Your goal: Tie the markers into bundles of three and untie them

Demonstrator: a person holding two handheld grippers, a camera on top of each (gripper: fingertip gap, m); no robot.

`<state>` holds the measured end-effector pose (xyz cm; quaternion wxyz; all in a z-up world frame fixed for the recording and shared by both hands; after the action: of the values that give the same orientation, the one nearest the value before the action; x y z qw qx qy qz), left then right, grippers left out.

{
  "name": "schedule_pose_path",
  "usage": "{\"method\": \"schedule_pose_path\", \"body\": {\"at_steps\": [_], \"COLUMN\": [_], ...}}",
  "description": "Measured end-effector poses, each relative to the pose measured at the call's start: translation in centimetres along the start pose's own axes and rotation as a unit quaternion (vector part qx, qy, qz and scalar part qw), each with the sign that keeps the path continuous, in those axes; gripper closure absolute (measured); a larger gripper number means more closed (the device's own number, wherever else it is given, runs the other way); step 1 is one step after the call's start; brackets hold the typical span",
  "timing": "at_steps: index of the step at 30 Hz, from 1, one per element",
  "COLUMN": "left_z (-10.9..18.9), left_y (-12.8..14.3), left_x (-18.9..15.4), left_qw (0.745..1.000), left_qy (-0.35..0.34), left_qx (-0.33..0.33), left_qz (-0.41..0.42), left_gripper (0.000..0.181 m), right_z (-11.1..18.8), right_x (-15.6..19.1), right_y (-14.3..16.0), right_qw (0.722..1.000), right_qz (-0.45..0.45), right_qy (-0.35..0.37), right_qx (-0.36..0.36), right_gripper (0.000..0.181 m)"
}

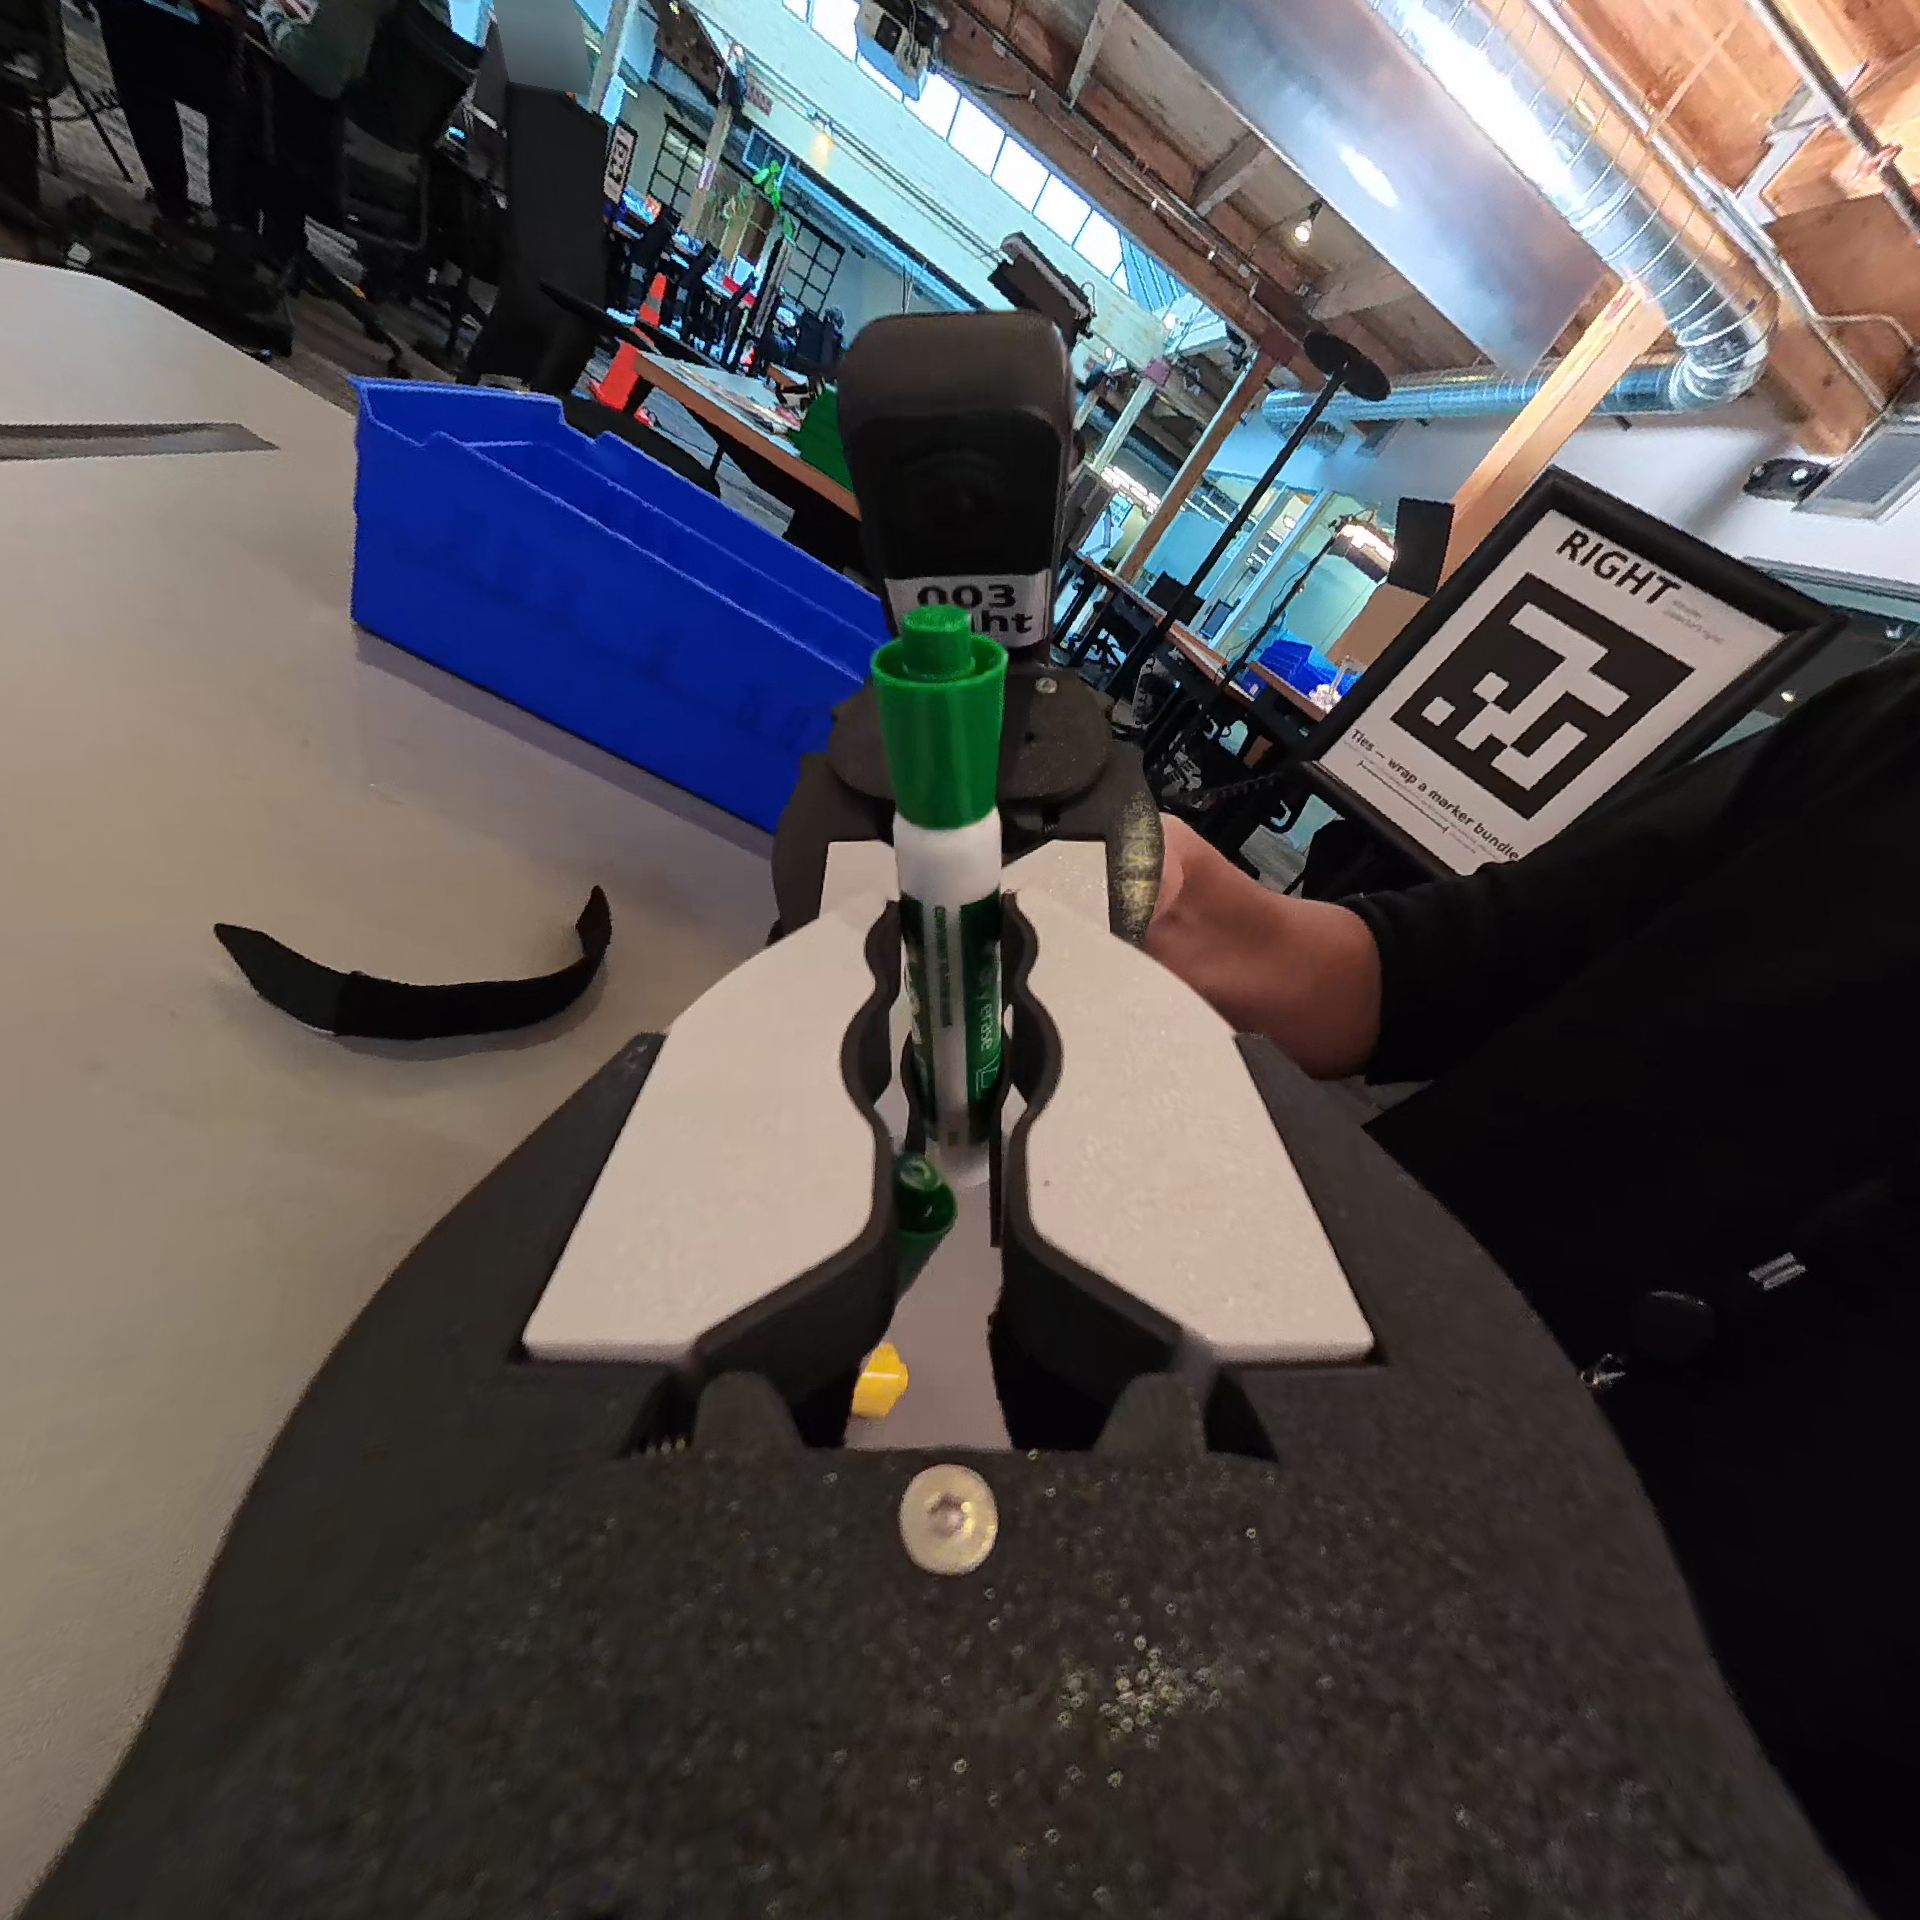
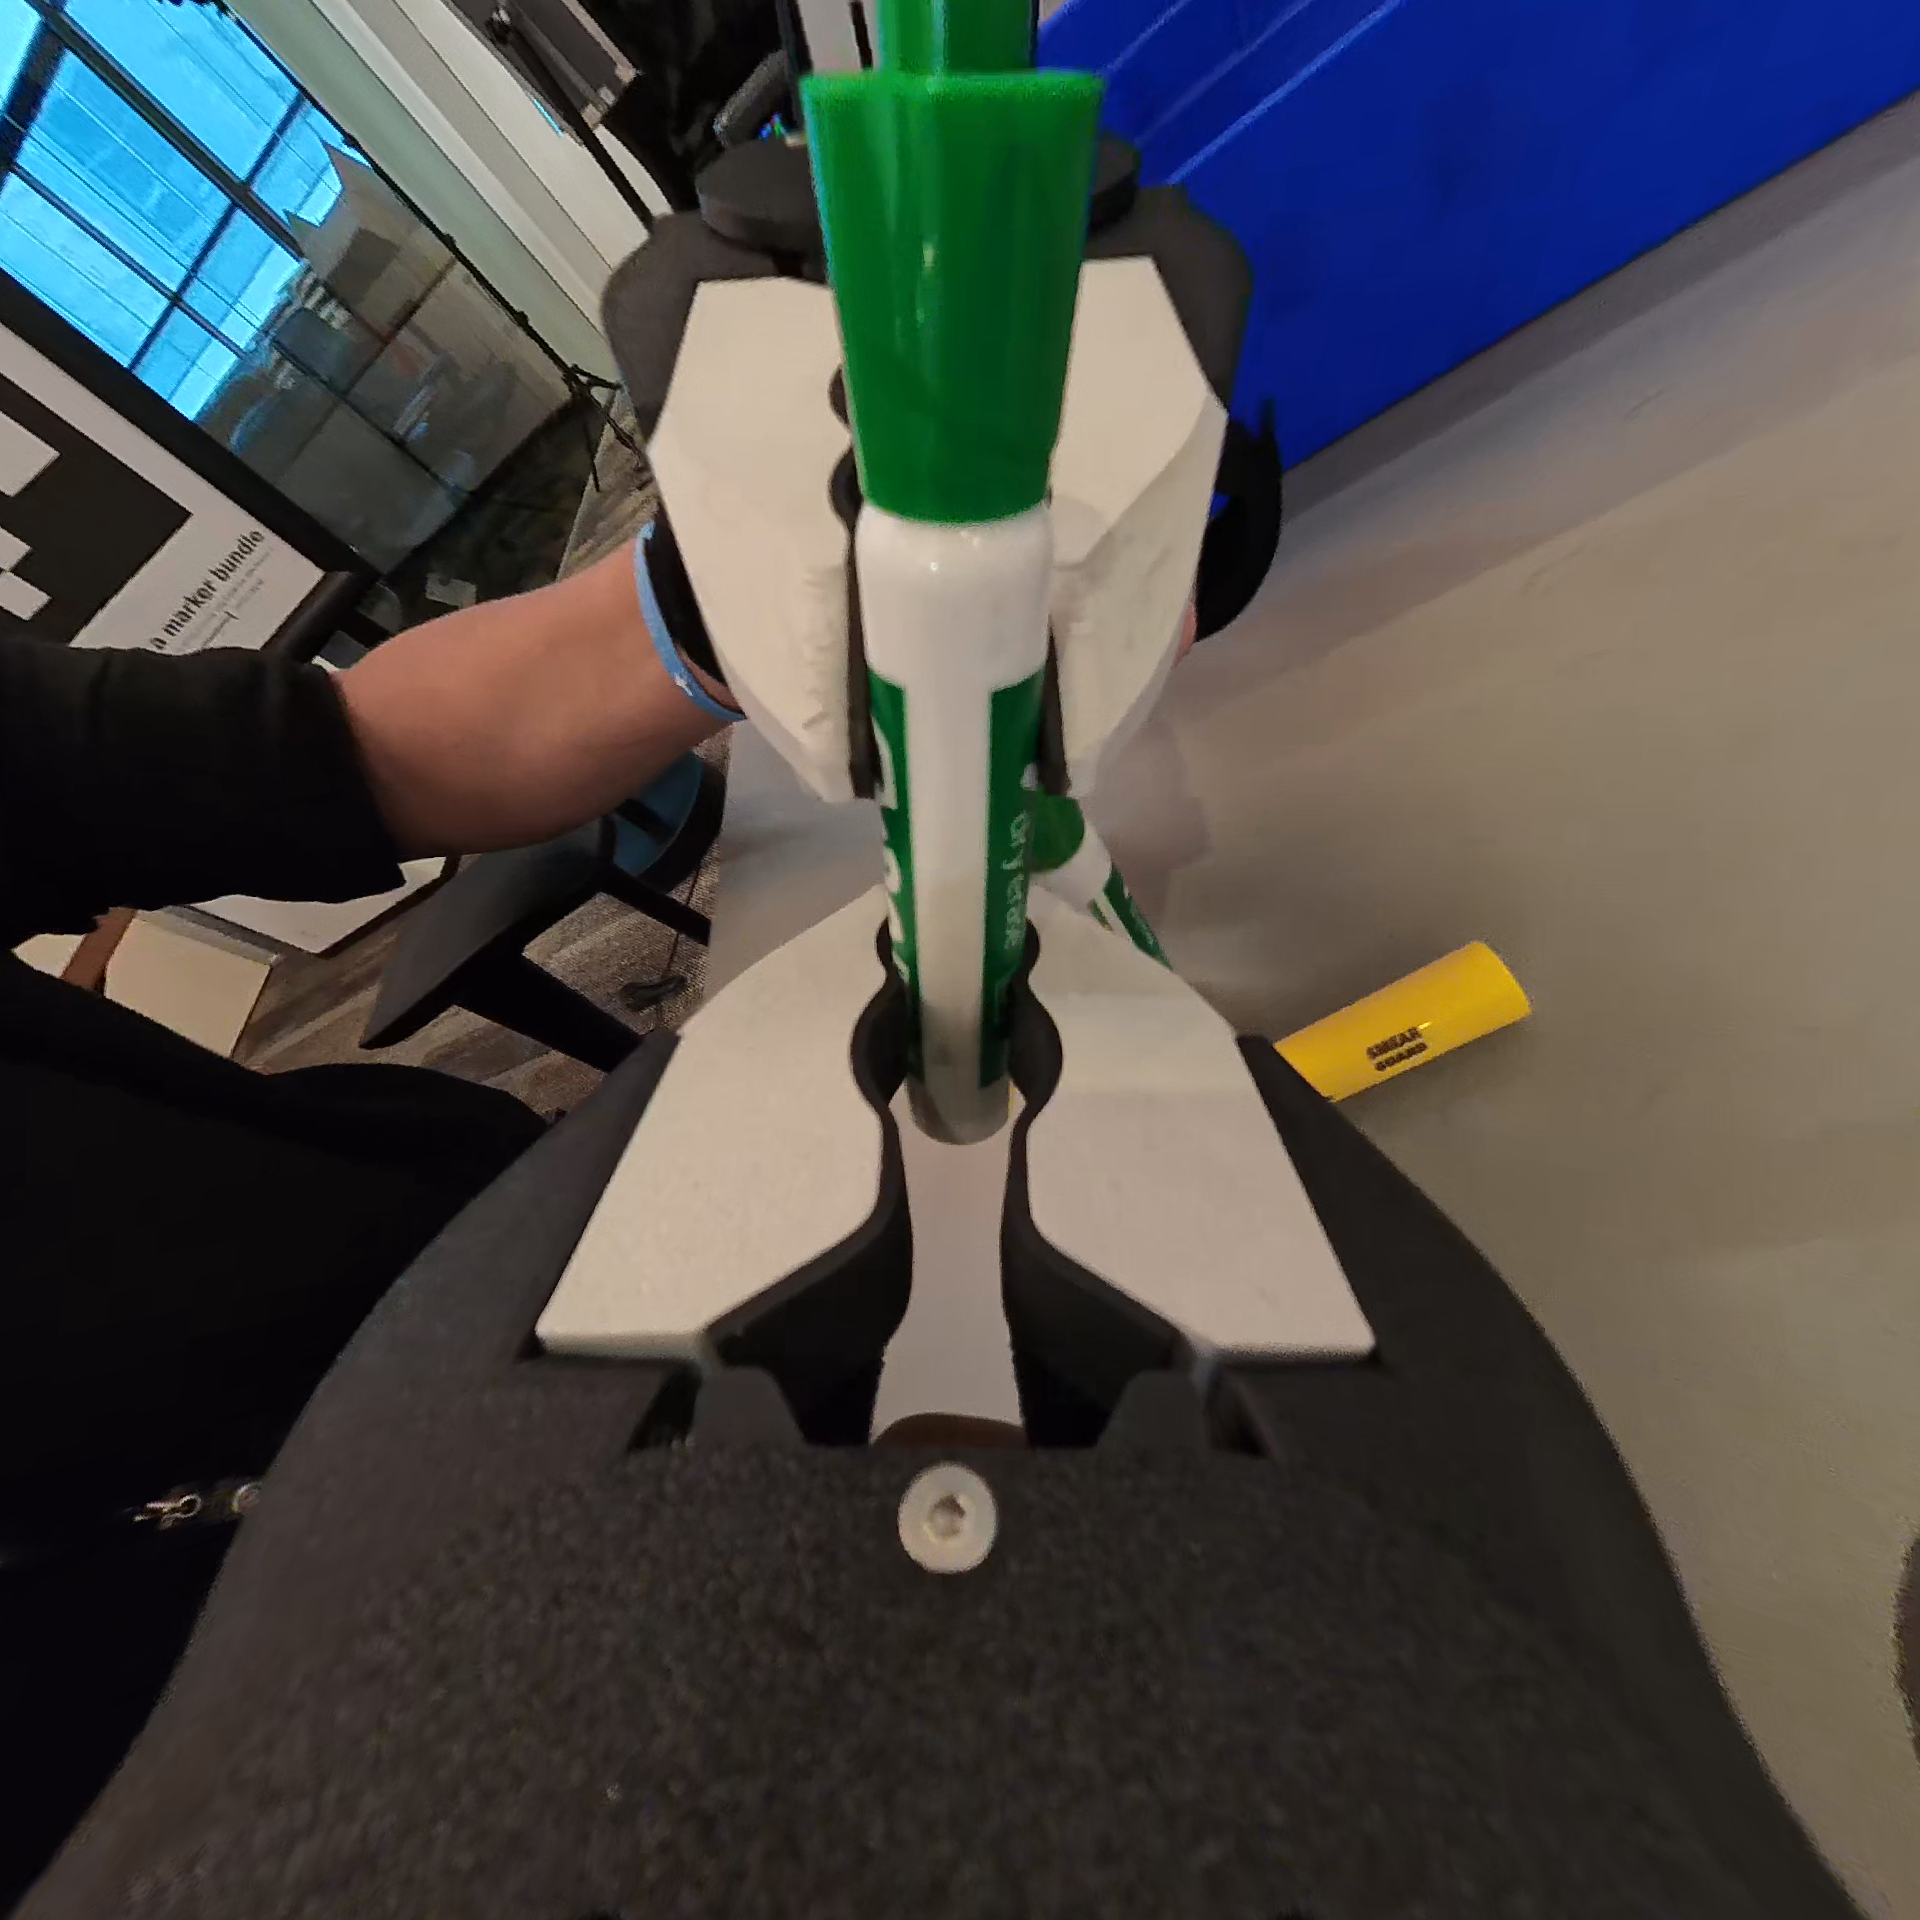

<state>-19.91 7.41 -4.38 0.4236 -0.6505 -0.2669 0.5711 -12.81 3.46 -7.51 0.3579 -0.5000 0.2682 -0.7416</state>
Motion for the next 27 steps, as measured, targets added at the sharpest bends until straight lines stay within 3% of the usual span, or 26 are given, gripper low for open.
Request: {"method": "schedule_pose_path", "body": {"at_steps": [8, 10, 11, 15, 23, 27], "left_z": [-0.1, 0.0, 0.2, 1.6, 0.2, 1.7], "left_y": [-0.3, -0.5, -0.7, -1.5, -1.2, -1.2], "left_x": [1.2, 1.4, 1.4, 1.5, 1.0, 0.3], "left_qw": [1.000, 0.998, 0.996, 0.987, 0.983, 0.963], "left_qy": [-0.017, -0.046, -0.060, -0.126, -0.144, -0.225], "left_qx": [-0.008, -0.002, -0.004, -0.019, -0.016, -0.035], "left_qz": [-0.019, -0.044, -0.058, -0.101, -0.110, -0.143], "left_gripper": [0.164, 0.164, 0.163, 0.163, 0.163, 0.164], "right_z": [0.0, 0.3, 0.6, 3.0, 5.1, 5.5], "right_x": [-1.4, -2.1, -2.4, -2.4, -0.8, -0.3], "right_y": [-0.3, 0.1, 0.4, 1.9, 4.5, 5.6], "right_qw": [0.999, 0.999, 0.998, 0.992, 0.956, 0.946], "right_qz": [0.003, 0.003, 0.009, 0.054, 0.127, 0.141], "right_qy": [0.008, 0.033, 0.047, 0.107, 0.241, 0.269], "right_qx": [-0.031, -0.024, -0.027, -0.044, -0.110, -0.113], "right_gripper": [0.166, 0.139, 0.136, 0.136, 0.126, 0.123]}}
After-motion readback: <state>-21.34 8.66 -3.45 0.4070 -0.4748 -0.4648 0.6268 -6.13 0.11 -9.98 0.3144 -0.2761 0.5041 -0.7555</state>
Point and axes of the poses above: each gripper's, where its closed fingertips meet, z back along the fingers, y out of its underside, x = y × z across the jaws, the point moved 6 cm from there along z, back along the fingers, and after that the axes turned 2 degrees about -y, right-handed, at the moved point
